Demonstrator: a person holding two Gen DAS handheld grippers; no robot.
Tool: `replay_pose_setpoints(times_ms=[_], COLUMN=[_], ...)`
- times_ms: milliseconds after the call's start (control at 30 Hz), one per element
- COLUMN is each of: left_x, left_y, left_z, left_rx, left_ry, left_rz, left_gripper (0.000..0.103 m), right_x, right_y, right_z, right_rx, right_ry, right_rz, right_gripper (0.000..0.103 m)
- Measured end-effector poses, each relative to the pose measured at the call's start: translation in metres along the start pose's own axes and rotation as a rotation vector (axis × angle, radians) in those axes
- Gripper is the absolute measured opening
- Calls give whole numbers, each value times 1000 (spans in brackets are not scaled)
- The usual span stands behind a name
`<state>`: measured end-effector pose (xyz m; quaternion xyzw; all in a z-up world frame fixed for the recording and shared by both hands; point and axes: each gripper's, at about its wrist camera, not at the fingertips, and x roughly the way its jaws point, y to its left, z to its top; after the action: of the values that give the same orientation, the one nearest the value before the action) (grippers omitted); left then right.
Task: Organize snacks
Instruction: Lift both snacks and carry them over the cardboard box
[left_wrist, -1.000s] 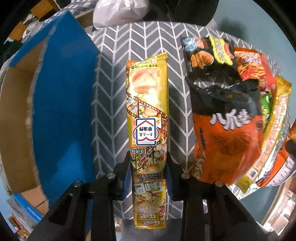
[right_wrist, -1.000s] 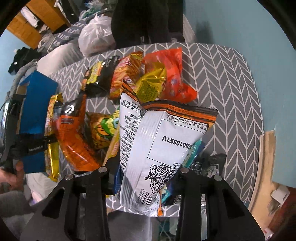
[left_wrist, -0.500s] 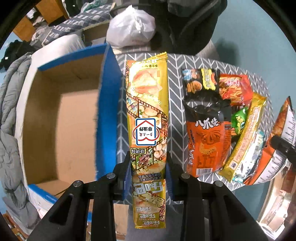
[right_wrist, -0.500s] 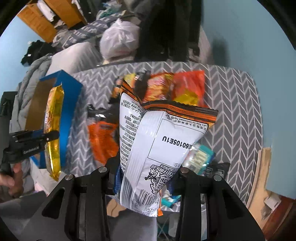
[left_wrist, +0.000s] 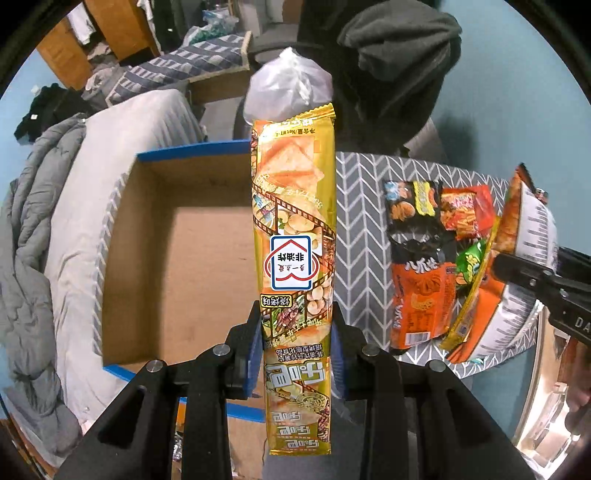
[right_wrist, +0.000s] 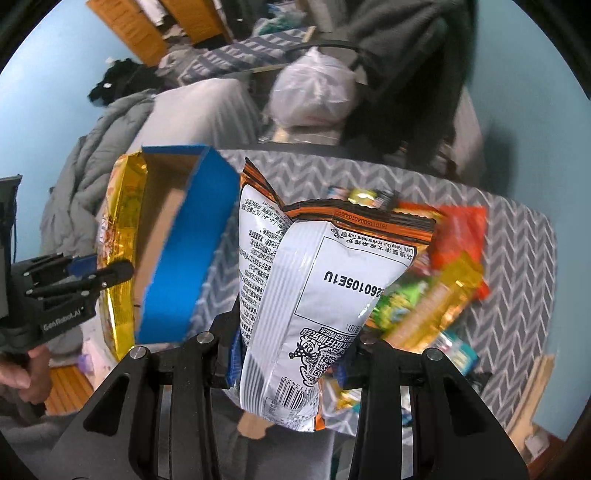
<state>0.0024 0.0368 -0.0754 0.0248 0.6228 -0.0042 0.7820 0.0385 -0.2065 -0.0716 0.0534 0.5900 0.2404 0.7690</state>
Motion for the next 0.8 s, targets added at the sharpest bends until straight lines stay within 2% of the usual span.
replay_pose_setpoints(times_ms=[467, 800], left_x=[-11, 9], left_y=[72, 119], left_z=[2, 2], left_rx=[-85, -141], left_ry=[-24, -15], left_rz=[39, 82], left_gripper=[32, 32], right_x=[39, 81], right_y=[84, 148], right_z=[50, 77], right_rx=[-142, -213], right_ry=[22, 81], right_rz=[91, 145], right_gripper=[36, 36])
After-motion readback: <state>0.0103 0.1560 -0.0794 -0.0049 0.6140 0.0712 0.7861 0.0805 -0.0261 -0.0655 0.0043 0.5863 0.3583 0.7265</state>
